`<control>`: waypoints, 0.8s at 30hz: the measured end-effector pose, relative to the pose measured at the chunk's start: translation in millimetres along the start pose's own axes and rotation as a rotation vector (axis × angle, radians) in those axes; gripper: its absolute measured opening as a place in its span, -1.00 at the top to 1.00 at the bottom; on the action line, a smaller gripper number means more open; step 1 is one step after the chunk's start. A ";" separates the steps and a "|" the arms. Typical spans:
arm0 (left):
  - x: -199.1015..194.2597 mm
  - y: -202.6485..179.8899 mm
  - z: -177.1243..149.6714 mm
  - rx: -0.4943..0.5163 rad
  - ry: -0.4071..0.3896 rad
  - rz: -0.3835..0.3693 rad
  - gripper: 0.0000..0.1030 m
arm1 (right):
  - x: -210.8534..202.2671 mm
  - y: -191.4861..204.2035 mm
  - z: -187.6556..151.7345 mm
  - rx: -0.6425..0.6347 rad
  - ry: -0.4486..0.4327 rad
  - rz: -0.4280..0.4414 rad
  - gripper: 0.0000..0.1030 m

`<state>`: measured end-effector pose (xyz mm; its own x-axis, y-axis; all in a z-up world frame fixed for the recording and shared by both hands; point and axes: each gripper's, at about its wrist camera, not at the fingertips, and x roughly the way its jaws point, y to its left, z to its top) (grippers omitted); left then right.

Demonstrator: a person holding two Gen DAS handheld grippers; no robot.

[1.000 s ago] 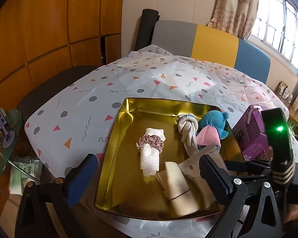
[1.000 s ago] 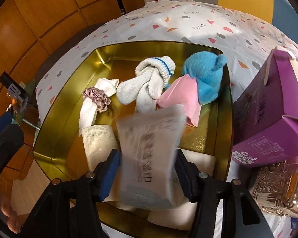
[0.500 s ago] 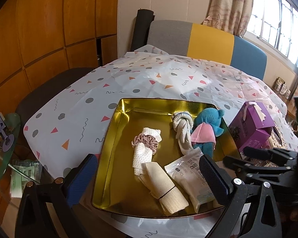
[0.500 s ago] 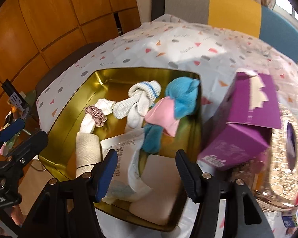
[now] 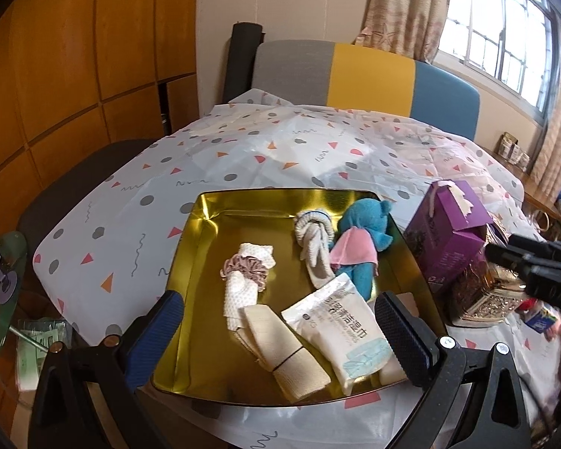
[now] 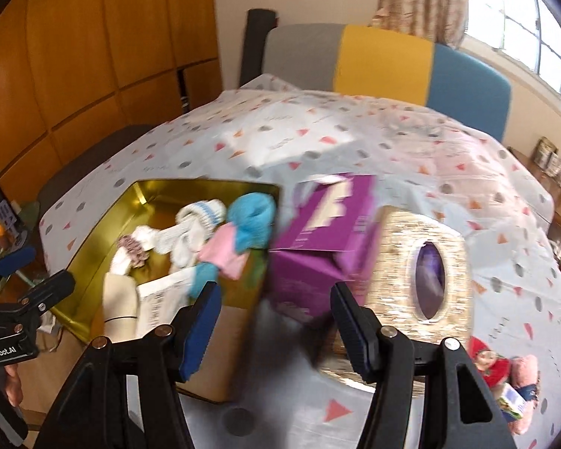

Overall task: Organize soft objects
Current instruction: 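Move both grippers back and grasp the red knit item with the left gripper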

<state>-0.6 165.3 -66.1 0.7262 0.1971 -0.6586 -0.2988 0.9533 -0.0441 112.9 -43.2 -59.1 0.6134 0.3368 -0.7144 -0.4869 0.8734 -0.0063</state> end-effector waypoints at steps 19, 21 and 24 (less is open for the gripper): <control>-11.2 -54.6 1.6 0.143 -0.010 -0.082 -1.00 | -54.8 -177.6 -32.1 0.270 -0.037 -0.327 -0.19; -12.3 -63.1 2.1 0.164 -0.012 -0.095 -1.00 | -60.1 -197.2 -40.4 0.311 -0.036 -0.367 -0.19; -16.0 -80.2 2.6 0.207 -0.020 -0.121 -1.00 | -67.3 -231.7 -56.5 0.393 -0.037 -0.428 -0.19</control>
<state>13.3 86.3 -50.0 0.7616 0.0814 -0.6429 -0.0773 0.9964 0.0346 149.3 -288.1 -49.2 0.7294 -0.0692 -0.6806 0.0721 0.9971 -0.0241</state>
